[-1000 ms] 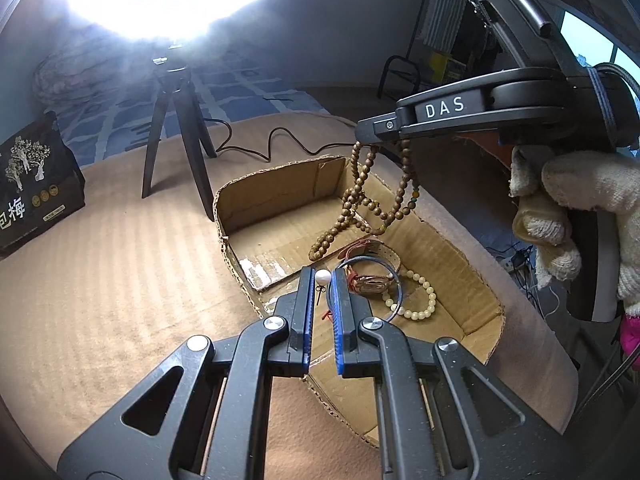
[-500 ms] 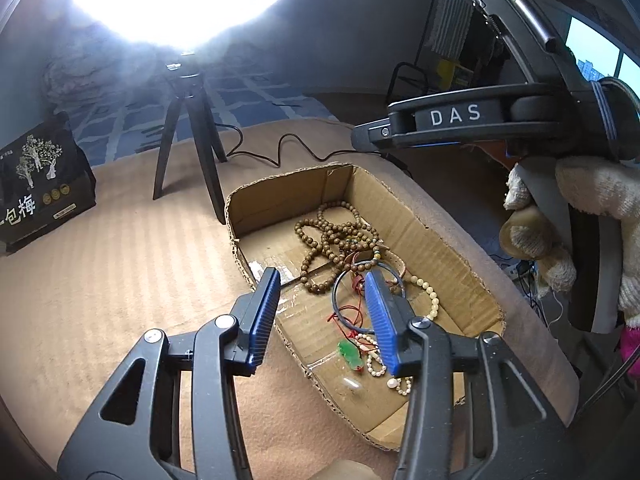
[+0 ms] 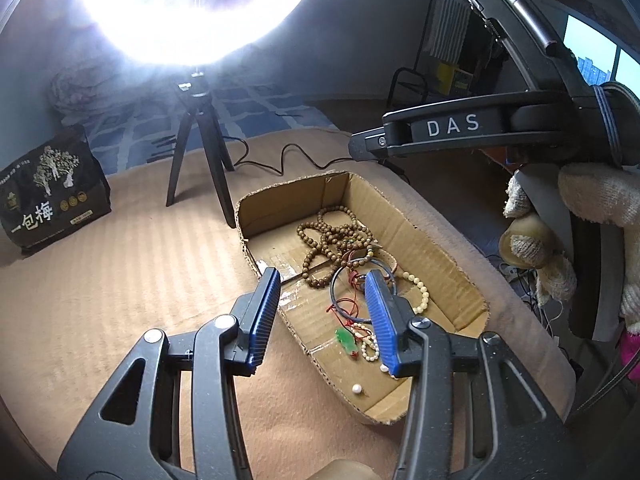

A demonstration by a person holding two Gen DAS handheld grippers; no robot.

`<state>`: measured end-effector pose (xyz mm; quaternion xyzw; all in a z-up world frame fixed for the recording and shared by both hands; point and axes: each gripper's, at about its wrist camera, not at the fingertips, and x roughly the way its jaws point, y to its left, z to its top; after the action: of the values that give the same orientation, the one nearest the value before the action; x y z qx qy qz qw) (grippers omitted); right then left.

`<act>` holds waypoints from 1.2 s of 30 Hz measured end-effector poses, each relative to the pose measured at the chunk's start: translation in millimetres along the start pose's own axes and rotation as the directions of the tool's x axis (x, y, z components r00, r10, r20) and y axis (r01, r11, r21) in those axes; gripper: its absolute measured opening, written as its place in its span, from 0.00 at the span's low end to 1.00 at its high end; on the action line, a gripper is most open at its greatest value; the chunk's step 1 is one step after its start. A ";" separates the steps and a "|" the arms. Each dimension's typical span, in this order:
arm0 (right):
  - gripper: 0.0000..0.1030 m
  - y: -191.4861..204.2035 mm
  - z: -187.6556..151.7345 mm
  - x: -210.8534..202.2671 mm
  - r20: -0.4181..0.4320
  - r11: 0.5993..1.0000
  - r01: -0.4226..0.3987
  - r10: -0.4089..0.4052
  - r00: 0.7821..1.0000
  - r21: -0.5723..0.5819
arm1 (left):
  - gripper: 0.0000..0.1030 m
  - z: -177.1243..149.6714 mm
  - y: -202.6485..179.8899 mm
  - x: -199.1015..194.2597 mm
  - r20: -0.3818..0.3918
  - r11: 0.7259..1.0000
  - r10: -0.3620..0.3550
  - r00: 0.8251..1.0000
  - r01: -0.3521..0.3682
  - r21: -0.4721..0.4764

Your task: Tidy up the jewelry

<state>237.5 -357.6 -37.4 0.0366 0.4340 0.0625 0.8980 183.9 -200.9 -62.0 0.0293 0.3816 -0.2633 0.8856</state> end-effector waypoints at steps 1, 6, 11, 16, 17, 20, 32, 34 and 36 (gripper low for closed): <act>0.65 1.7 -0.5 -3.4 0.003 1.000 0.002 -0.002 1.000 -0.002 | 0.44 -0.2 -0.3 -5.6 0.007 1.000 0.001 1.000 -0.001 0.001; 0.65 11.8 -4.3 -23.3 0.018 1.000 0.013 -0.013 1.000 -0.016 | 0.44 -0.3 -2.1 -29.1 0.032 1.000 0.007 0.999 -0.007 0.004; 0.70 24.3 -11.8 -48.1 0.040 1.000 0.022 -0.021 0.999 -0.022 | 0.44 -3.4 -2.6 -57.3 0.053 1.000 0.010 0.999 -0.010 0.001; 0.72 38.1 -23.1 -72.9 0.057 0.999 0.029 -0.027 0.998 -0.024 | 0.44 -10.6 -3.7 -89.0 0.071 1.000 0.017 0.997 -0.018 0.015; 0.74 41.9 -26.3 -79.2 0.063 0.999 0.042 -0.040 0.997 -0.028 | 0.44 -11.8 -2.9 -94.2 0.074 1.000 0.020 0.997 -0.021 0.015; 0.76 52.4 -35.6 -95.3 0.089 0.996 0.077 -0.072 0.993 -0.045 | 0.44 -18.0 -1.5 -114.2 0.086 0.999 0.029 0.996 -0.030 0.017; 0.76 81.2 -88.6 -132.3 0.132 0.996 0.089 -0.084 0.988 -0.027 | 0.62 -52.2 5.0 -172.2 0.132 0.995 0.093 0.987 -0.097 0.025; 0.76 82.9 -96.0 -131.9 0.130 0.996 0.084 -0.081 0.988 -0.017 | 0.69 -56.5 4.7 -178.4 0.141 0.994 0.099 0.985 -0.104 0.030; 0.76 85.6 -103.0 -132.5 0.135 0.995 0.102 -0.098 0.986 -0.017 | 0.75 -61.1 5.0 -183.8 0.156 0.993 0.105 0.982 -0.111 0.030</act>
<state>68.3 -290.7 11.5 0.0082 0.3734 0.0200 0.9274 41.2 -99.6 21.0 0.0468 0.3047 -0.2237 0.9246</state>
